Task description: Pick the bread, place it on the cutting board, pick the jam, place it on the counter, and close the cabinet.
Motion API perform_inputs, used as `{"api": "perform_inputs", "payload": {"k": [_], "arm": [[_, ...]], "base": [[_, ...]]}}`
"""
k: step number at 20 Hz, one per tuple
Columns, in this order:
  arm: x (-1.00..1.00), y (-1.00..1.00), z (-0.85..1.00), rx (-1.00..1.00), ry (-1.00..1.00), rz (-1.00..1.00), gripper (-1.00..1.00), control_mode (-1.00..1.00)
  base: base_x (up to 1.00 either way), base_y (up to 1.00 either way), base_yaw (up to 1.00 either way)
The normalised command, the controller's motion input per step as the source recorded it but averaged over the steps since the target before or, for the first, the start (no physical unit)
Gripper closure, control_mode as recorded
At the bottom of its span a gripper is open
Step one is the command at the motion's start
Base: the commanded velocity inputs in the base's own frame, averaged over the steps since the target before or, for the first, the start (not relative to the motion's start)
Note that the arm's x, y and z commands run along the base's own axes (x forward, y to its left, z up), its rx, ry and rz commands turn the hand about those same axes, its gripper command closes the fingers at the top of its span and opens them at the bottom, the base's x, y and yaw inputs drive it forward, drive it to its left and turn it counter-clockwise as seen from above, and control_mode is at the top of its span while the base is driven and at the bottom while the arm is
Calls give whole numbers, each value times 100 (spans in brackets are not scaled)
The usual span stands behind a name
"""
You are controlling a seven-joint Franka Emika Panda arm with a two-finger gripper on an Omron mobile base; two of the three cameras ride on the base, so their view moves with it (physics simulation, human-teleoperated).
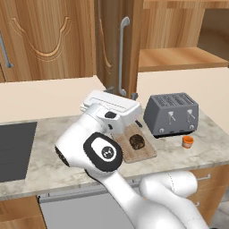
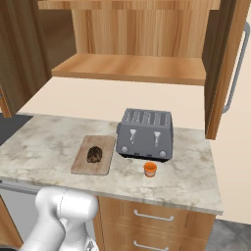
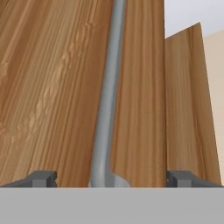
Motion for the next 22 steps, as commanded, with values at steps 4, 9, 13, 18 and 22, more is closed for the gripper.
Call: {"api": "perform_inputs", "payload": {"k": [4, 9, 13, 18, 22], "arm": [[17, -29, 0, 0, 0, 0, -100, -100], [20, -22, 0, 0, 0, 0, -100, -100], [27, -24, 0, 0, 0, 0, -100, -100], [33, -24, 0, 0, 0, -3, -100, -100], [33, -24, 0, 0, 0, -3, -100, -100]], "base": [[0, 0, 0], [0, 0, 0], [0, 0, 0], [0, 0, 0], [0, 0, 0]]}}
